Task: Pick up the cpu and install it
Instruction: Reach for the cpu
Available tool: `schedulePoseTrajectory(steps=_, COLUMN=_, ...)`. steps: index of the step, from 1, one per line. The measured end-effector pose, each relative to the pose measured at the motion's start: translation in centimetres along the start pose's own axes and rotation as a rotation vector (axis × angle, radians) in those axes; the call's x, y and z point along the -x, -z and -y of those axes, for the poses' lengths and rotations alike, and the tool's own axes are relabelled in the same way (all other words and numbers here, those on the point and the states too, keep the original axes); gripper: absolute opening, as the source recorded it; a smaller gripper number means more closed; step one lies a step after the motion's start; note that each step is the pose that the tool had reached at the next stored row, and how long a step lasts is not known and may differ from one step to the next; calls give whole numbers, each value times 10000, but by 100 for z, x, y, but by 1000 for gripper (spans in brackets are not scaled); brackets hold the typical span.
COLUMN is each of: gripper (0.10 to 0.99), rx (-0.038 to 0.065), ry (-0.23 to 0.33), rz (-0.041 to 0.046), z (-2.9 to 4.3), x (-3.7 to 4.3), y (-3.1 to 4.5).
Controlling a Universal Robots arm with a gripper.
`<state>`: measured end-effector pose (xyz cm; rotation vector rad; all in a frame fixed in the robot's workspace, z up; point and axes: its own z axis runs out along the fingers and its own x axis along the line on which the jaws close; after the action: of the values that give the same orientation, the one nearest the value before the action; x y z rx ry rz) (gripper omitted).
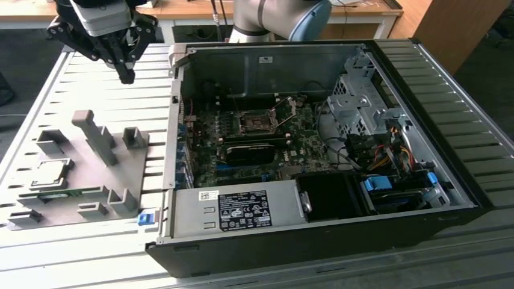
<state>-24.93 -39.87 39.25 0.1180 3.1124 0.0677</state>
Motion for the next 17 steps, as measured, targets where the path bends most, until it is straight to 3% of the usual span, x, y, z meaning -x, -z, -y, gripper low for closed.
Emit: schedulePoseTrajectory(steps=17, gripper=106, rx=-1, ry=0, rz=0, z=13, x=-174, y=4)
